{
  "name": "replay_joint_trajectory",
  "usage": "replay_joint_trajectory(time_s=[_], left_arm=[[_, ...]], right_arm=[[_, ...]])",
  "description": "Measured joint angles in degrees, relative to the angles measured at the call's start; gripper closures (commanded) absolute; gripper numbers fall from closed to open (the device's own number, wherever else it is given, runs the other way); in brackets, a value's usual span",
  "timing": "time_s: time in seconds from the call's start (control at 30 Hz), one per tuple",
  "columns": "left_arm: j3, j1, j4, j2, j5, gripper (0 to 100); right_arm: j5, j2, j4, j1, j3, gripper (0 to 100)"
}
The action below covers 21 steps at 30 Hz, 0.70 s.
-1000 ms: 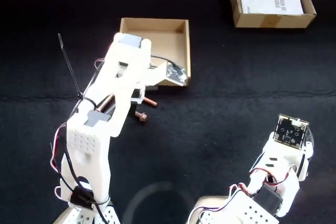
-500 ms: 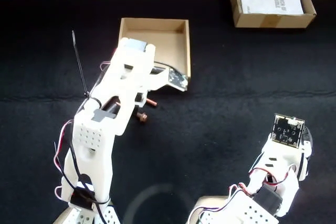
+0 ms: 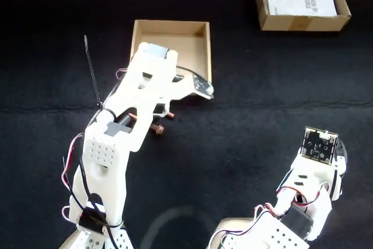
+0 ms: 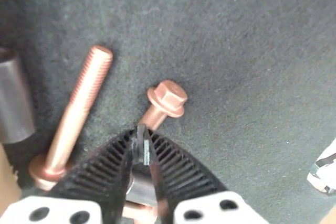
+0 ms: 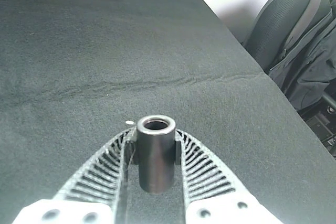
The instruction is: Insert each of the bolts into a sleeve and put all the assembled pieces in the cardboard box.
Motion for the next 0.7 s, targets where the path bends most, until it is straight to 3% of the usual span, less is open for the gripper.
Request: replay_joint_trajectory(time_s=[0.2,0.7], left_arm=[[1.93,0.09,0.0,-3.96,0.09,89],[10.73,-0.62,-1.41,-9.76,-6.42,88]], right_arm=[[0.0,0.0,0.0,-0.09,0.0,99.1],[0.0,0.0,-0.09,-0.09,0.0,99.1]])
